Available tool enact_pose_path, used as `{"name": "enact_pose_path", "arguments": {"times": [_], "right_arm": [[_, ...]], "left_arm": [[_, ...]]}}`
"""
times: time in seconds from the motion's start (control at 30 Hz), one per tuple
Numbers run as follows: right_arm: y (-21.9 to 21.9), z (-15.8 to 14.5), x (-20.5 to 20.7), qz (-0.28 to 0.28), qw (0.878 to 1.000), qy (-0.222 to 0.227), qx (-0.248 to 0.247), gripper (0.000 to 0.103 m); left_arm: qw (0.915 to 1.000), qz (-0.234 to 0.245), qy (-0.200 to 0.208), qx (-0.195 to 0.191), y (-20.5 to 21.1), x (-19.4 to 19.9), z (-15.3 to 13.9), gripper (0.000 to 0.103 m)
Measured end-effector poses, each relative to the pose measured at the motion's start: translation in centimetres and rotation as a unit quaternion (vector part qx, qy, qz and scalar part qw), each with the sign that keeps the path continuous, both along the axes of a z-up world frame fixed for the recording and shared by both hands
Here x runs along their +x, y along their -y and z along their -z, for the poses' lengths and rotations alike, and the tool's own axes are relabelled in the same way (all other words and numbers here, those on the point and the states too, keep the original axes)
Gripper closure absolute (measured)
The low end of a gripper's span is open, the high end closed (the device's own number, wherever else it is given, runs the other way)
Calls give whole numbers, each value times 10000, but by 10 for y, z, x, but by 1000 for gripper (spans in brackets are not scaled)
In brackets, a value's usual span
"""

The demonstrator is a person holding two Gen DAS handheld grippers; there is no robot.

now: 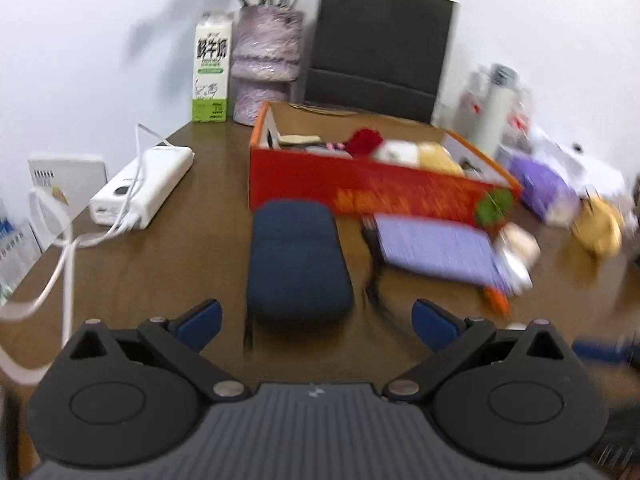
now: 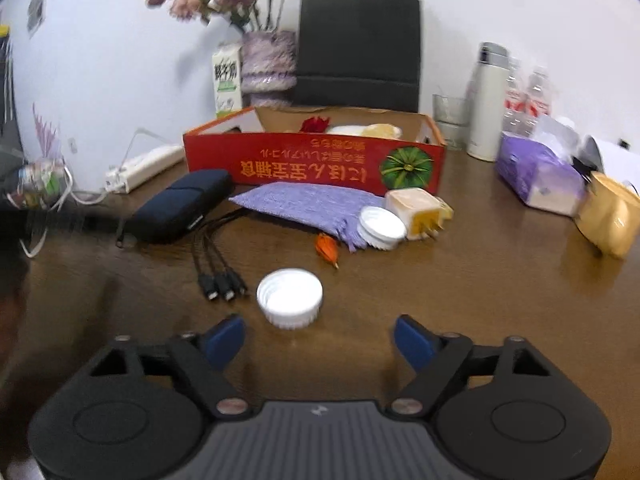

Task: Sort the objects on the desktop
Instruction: 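Grasp a white bottle cap with the right gripper while the left grasps the navy case, then carry the cap and navy case into the box and open both grippers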

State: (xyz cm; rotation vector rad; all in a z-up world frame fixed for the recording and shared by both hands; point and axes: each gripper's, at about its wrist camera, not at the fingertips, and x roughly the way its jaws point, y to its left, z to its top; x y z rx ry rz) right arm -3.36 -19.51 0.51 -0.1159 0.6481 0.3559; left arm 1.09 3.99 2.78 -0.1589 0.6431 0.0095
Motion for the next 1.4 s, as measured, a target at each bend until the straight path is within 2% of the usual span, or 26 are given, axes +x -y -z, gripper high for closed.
{"name": "enact_pose_path", "arguments": {"times": [0.1,0.13,0.23,0.27,0.3,0.37,0.57,0.63,0.83,1.0,1.23,1.4], "right_arm": [[-11,3,20,-151,9998,-138,31,50],[-13,4,25,-166,9997,-181,74,51],[-18,6,29,-157,9998,-76,26,55],[-17,6,30,-184,9998,-62,46,56],[-16,6,30,-207,9997,-62,76,57],[-13,6,31,-180,9997,-41,138,63],[-14,7,34,-65,9999,11,128,64],[-12,6,34,-54,9998,7,178,64],[-7,5,26,168,9994,111,274,64],[2,1,2,329,9981,299,434,64],[14,-7,-48,444,9969,422,502,64],[18,-11,-90,362,9952,831,369,64]], "left_arm": [[9999,-90,-146,-23,-3,44,1,0],[9998,-41,-185,86,-1,56,4,1],[9989,-69,-367,266,1,80,13,17],[9988,-78,-430,235,1,84,17,26],[9986,-100,-461,218,0,86,20,29],[9991,-50,-352,218,-2,84,25,31],[9993,-217,-272,149,-5,74,20,37],[9988,-346,-284,195,-4,66,16,37],[9984,-503,156,-208,1,9,-12,37],[9989,-329,326,-57,17,-49,-28,37],[9996,-214,165,48,38,-113,-10,37],[9999,84,-108,-58,53,-127,9,37]]}}
